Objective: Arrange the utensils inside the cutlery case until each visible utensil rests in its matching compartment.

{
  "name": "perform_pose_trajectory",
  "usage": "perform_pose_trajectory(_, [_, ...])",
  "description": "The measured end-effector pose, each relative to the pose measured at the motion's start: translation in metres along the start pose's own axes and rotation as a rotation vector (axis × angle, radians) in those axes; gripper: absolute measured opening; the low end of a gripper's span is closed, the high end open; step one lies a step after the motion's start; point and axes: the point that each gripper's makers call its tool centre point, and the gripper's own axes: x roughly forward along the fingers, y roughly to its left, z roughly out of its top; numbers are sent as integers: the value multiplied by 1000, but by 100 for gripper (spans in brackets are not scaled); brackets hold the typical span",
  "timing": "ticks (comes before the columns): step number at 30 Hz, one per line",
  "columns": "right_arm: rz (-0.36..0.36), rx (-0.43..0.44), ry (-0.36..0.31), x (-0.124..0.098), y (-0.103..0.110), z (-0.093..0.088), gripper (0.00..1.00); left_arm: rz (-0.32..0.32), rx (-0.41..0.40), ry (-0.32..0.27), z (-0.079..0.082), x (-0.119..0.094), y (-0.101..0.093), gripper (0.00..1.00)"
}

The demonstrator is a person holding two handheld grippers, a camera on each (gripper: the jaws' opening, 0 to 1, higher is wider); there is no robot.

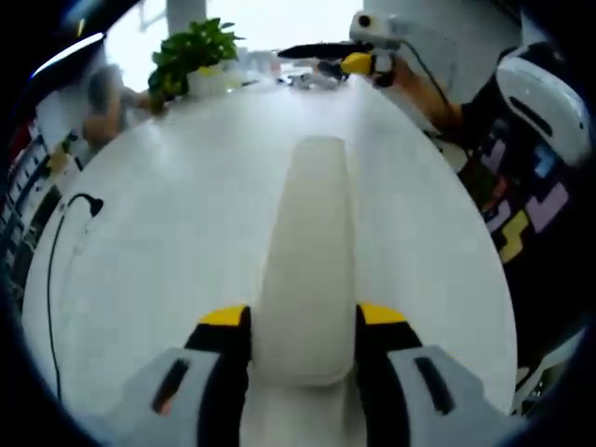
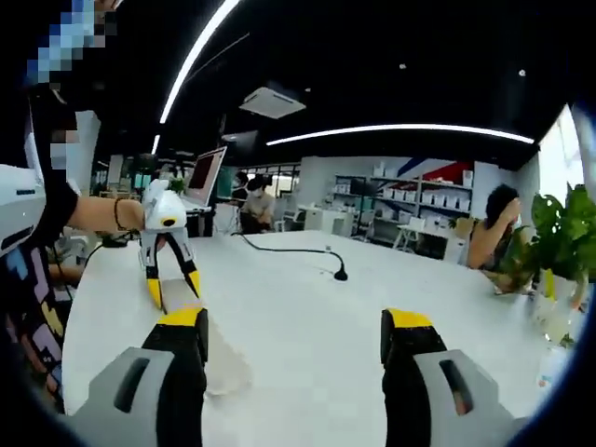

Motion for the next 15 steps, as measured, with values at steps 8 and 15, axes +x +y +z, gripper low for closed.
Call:
perform_pose_trajectory(8, [-221,-45,-57,-39,-15,11,99,9,12,12,0,0,1,47])
perform_pose_trajectory(15, [-336,-61,-116,-67,-22,11,99,2,1,18,-1,-1,2,47])
